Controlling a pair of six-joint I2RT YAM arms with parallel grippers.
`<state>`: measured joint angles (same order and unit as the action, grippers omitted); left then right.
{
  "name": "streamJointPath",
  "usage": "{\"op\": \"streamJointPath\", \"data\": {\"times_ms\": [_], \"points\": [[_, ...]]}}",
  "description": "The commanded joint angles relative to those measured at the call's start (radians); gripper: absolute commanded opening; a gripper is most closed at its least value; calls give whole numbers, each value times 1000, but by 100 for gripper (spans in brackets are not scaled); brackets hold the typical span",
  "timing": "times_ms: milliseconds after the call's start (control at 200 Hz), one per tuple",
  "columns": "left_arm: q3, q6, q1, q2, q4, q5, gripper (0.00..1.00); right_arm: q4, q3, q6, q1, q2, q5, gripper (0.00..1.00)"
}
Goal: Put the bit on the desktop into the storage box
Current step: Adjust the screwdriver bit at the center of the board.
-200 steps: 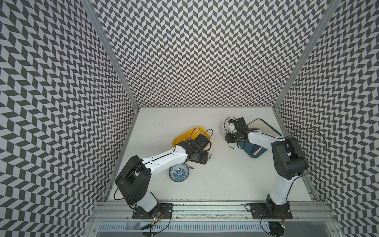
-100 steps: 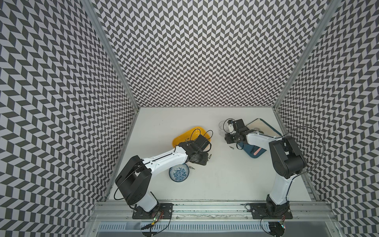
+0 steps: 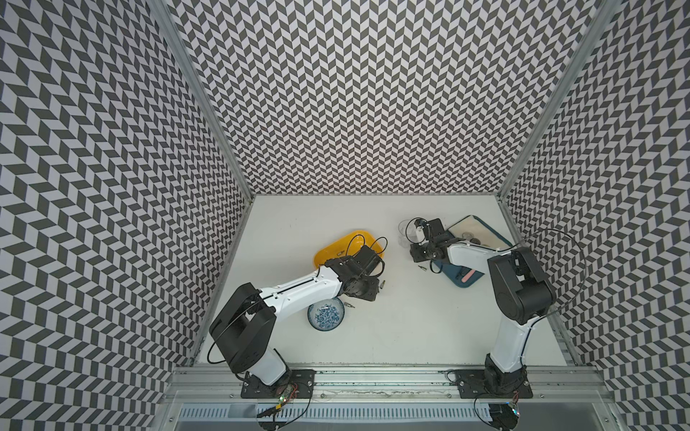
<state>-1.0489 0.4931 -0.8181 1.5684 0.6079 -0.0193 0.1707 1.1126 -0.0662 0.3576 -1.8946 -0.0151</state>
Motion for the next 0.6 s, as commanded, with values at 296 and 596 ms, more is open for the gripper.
{"op": "streamJointPath", "data": {"times_ms": [296,596], "points": [[24,12,-9,-37,-19,7,39,18,45,-38,20,-57,76,46],[26,11,-9,-39,-22,4,39,32,-20,-46,27,4,72,44]]}}
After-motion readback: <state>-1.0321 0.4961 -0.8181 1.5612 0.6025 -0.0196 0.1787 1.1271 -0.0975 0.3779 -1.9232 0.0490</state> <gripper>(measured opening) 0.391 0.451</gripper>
